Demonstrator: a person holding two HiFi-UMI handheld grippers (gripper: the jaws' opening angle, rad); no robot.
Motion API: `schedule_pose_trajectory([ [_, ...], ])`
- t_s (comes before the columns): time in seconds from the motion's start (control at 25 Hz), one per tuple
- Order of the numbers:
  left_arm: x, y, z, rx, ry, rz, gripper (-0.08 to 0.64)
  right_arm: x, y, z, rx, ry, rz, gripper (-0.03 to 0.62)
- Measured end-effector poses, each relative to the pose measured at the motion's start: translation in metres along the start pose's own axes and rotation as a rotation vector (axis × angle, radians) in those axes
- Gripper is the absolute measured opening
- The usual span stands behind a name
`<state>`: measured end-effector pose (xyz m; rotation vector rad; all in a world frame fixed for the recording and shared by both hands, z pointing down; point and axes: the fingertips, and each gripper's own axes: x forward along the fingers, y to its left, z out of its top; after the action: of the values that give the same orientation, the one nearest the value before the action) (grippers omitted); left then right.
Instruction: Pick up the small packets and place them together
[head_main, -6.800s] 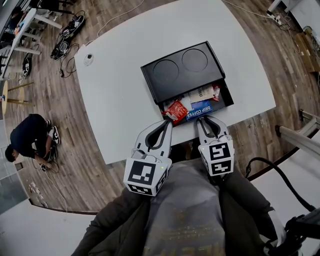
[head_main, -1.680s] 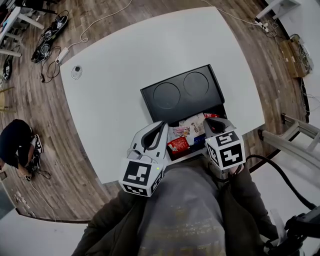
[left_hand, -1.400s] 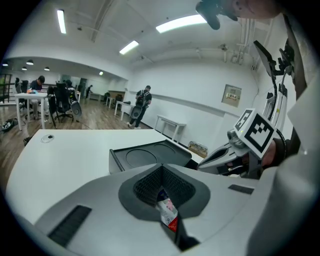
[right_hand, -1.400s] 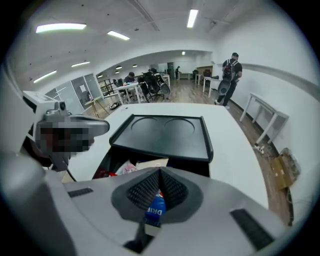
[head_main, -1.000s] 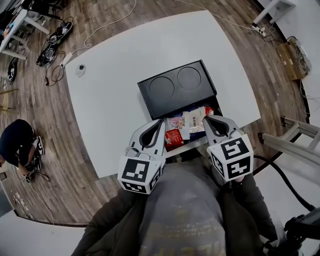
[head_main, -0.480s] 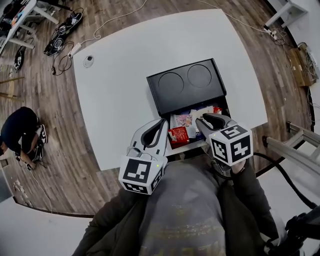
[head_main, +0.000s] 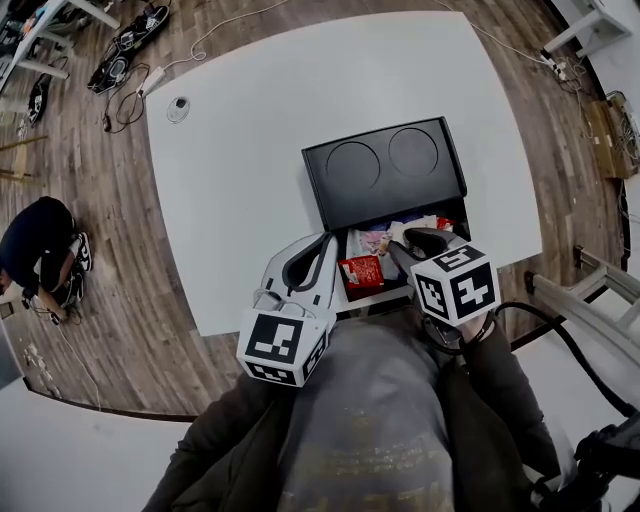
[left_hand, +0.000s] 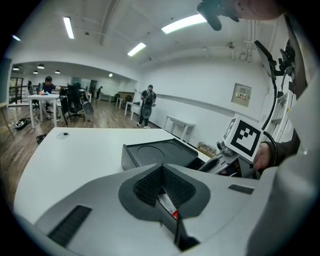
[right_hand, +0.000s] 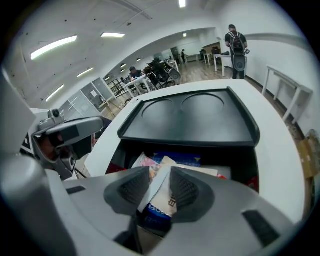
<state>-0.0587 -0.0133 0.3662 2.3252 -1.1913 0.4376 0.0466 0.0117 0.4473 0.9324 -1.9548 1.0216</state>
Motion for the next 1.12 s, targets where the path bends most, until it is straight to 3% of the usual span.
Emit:
schedule_pose_trajectory([
  [0.24, 0.001, 0.000, 0.001, -0.001, 0.001, -0.001, 0.003, 0.000, -0.009, -0.003, -0.018, 0.039, -0.040, 0.132],
  [0.44, 0.000, 0.007, -0.003, -0.009, 0.000, 0.015, 0.003, -0.004, -0.022, -0.006, 0.040, 0.041, -0.040, 0.132],
  [0.88, 0.005, 0.009, 0.001, -0.021, 0.006, 0.003, 0.003, 0.006, -0.006, -0.005, -0.042, 0.100, -0.033, 0.129],
  [1.0, 0.007, 0.008, -0.001, -0.022, 0.007, 0.001, 0.003, 0.005, -0.002, -0.005, -0.081, 0.081, -0.029, 0.024],
  [1.12, 0.006, 0.010, -0.001, -0.021, 0.006, 0.000, 0.003, -0.001, 0.005, 0.003, -0.091, 0.026, -0.017, 0.009],
])
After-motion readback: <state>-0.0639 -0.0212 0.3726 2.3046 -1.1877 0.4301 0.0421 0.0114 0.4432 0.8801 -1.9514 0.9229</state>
